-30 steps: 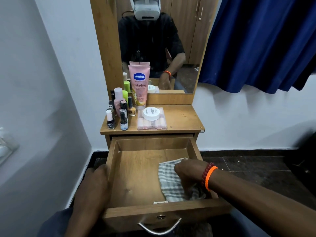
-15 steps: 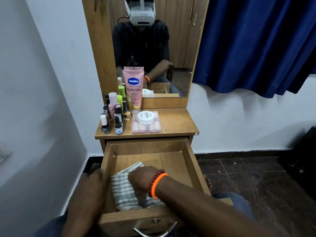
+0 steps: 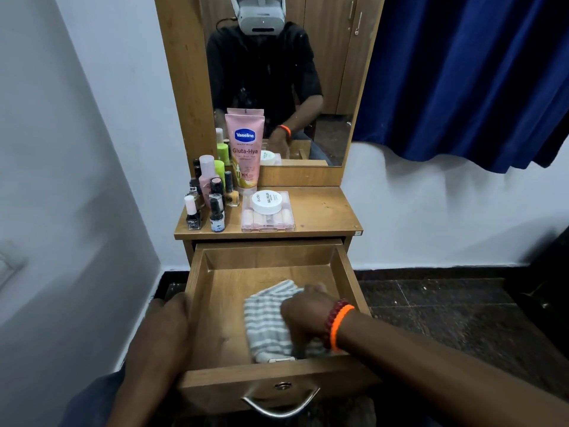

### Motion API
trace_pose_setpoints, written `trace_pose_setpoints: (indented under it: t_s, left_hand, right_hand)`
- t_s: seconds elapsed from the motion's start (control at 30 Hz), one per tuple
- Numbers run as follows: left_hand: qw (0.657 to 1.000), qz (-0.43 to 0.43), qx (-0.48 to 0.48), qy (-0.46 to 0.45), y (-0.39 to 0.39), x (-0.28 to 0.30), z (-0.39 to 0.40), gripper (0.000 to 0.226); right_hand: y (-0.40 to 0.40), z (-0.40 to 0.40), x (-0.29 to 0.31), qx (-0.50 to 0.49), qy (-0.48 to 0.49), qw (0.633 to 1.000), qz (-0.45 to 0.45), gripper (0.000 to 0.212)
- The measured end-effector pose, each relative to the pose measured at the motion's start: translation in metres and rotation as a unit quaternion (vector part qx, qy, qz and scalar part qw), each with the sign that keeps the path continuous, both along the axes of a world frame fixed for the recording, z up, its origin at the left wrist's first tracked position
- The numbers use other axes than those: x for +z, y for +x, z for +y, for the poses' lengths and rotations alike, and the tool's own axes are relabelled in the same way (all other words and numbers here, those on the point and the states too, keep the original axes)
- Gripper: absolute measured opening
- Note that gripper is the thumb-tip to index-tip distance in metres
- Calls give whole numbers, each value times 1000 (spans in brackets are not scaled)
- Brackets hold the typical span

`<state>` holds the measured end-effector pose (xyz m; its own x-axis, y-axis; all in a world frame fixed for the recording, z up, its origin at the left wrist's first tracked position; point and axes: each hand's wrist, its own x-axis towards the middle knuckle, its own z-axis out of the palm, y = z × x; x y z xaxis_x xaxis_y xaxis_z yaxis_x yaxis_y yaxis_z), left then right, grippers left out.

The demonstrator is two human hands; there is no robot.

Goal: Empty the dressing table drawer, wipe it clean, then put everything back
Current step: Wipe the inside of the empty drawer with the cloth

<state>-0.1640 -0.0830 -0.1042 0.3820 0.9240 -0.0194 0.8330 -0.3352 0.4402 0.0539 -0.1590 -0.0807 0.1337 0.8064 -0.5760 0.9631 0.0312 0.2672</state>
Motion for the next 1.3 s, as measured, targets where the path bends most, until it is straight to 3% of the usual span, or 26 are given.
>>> trace_pose_setpoints:
  t_s: [0.2,0.4,0.53,0.7,1.0,1.3]
  left_hand:
    - [1000,-7,0,3,0,5,-4,8]
    - [999,-9,28,20,0,-1,-2,18]
    - [999,-8,35,22,2,-3,-2,20]
    - [999,-8,40,28,4,-4,-1,21]
    - [998,-19,34,48,3,-6,-1,16]
    - [999,-17,28,32,1,-4,-1,13]
  right_hand:
    - [44,-36,6,-18,6,997,-77,61]
    - [44,-34,-3,38,78,992,-88,38]
    - [37,-22,-6,68,106,988,-85,37]
    - [18,0,-8,64,30,997,-9,44]
    - [-65,67,3,79,23,993,85,80]
    - [-28,95,11,-102,38,982,151,95]
